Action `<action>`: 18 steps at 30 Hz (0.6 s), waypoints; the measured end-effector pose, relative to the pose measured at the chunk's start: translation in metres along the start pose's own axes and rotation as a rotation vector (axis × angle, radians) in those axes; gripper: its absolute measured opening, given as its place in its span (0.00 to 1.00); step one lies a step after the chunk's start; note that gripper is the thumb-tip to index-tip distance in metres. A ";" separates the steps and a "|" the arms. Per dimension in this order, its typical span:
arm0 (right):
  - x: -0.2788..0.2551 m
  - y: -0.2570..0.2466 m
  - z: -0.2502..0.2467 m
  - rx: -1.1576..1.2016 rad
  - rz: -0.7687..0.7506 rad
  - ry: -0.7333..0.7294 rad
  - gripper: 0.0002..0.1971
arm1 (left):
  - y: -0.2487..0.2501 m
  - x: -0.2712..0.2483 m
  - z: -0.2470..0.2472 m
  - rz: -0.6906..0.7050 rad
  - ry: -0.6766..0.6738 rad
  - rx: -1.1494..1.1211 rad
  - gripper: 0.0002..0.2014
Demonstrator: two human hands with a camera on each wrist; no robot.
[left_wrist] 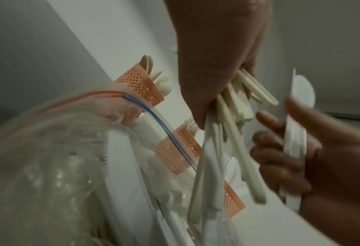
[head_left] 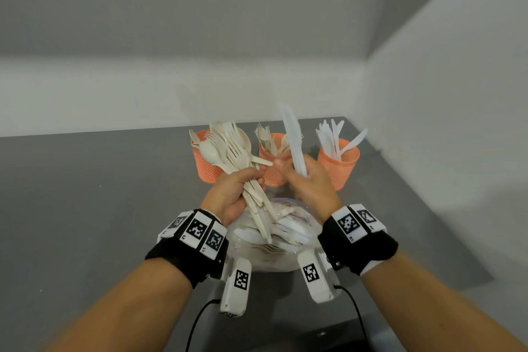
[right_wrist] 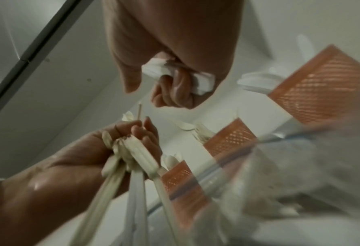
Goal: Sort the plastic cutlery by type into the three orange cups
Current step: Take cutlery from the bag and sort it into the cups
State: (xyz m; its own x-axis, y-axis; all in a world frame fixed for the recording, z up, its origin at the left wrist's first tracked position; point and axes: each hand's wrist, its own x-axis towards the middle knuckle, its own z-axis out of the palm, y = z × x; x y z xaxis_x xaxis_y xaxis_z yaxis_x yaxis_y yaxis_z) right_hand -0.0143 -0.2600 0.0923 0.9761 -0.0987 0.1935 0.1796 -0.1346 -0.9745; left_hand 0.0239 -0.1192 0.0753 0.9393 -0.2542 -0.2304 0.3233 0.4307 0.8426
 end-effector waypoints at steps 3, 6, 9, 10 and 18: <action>0.012 -0.009 0.012 -0.093 -0.041 0.010 0.08 | -0.003 -0.001 0.002 0.001 -0.076 0.013 0.09; 0.014 -0.004 0.017 -0.223 -0.031 0.028 0.05 | 0.001 -0.005 0.001 0.006 -0.156 0.008 0.11; 0.011 0.003 0.015 -0.237 -0.022 0.015 0.05 | 0.008 -0.011 0.000 0.015 -0.191 -0.058 0.12; 0.009 0.004 0.014 -0.235 -0.030 -0.006 0.05 | 0.010 -0.013 0.001 0.019 -0.187 -0.078 0.13; -0.001 0.012 0.011 -0.208 -0.073 -0.118 0.07 | 0.015 -0.009 0.005 -0.068 -0.058 -0.225 0.12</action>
State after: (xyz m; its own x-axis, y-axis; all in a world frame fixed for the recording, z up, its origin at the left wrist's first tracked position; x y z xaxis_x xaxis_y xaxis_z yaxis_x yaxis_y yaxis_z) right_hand -0.0122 -0.2503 0.0791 0.9711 0.0331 0.2362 0.2333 -0.3386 -0.9116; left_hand 0.0199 -0.1151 0.0928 0.9086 -0.3353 -0.2492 0.4089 0.5914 0.6950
